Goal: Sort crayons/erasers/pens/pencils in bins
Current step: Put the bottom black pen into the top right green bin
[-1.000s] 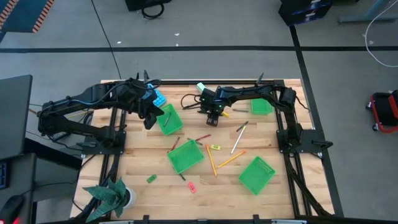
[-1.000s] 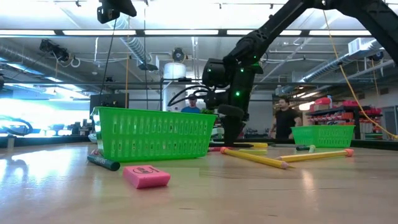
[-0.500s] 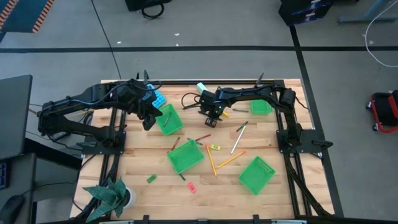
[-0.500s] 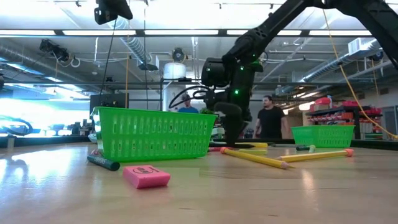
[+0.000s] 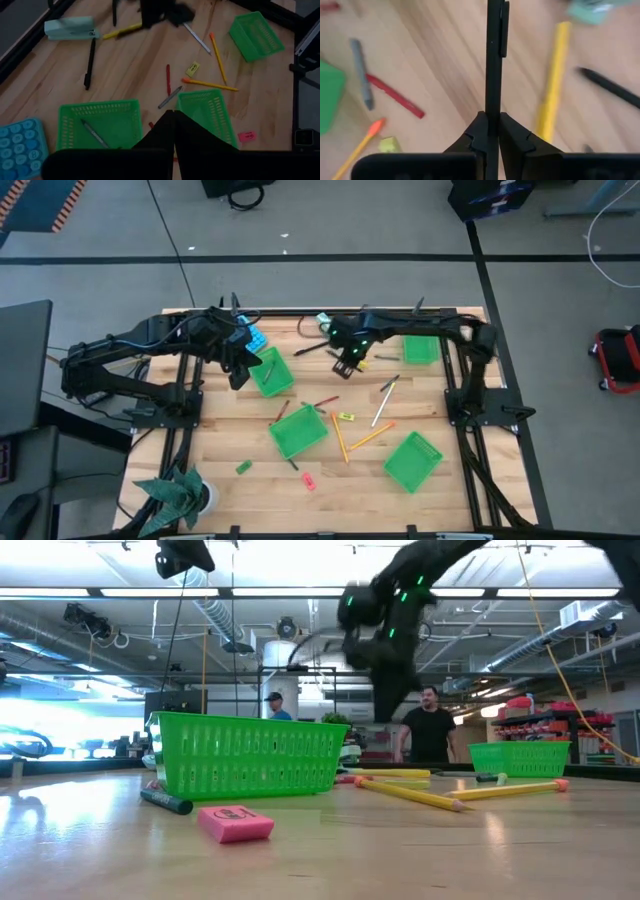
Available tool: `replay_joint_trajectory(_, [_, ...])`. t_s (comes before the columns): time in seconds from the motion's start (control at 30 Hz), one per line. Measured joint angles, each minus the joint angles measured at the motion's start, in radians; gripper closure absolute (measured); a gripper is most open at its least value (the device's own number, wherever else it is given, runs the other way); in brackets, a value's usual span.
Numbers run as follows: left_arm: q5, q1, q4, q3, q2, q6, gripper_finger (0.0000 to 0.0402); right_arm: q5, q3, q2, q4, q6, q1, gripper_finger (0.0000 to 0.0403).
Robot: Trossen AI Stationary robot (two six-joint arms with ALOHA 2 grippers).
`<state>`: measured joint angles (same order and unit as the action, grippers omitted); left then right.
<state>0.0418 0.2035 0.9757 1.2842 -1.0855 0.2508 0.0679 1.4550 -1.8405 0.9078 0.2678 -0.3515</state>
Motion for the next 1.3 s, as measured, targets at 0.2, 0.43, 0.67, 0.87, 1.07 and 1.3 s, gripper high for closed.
replay_joint_trajectory(0.2, [0.0, 0.0, -0.04, 0.0, 0.0, -0.013, 0.0386, -0.138, -0.025, 0.137, 0.097, 0.15, -0.059, 0.0365])
replay_joint_trajectory(0.43, [-0.004, 0.003, -0.149, 0.0, 0.0, -0.08, 0.0383, -0.258, -0.109, 0.232, 0.271, 0.26, -0.184, 0.0361])
replay_joint_trajectory(0.67, [-0.003, 0.003, -0.155, 0.0, 0.0, -0.075, 0.0393, -0.314, -0.28, 0.376, 0.285, 0.264, -0.341, 0.036])
replay_joint_trajectory(0.87, [-0.049, 0.003, -0.155, 0.0, 0.0, -0.048, 0.0376, -0.239, -0.439, 0.486, 0.176, 0.207, -0.427, 0.0359])
replay_joint_trajectory(1.07, [-0.097, 0.03, -0.157, 0.0, -0.009, -0.046, 0.0384, -0.259, -0.495, 0.515, 0.13, 0.098, -0.442, 0.0359])
replay_joint_trajectory(1.3, [-0.098, 0.111, -0.165, 0.0, -0.014, -0.026, 0.0388, -0.269, -0.572, 0.497, 0.052, -0.033, -0.475, 0.0359])
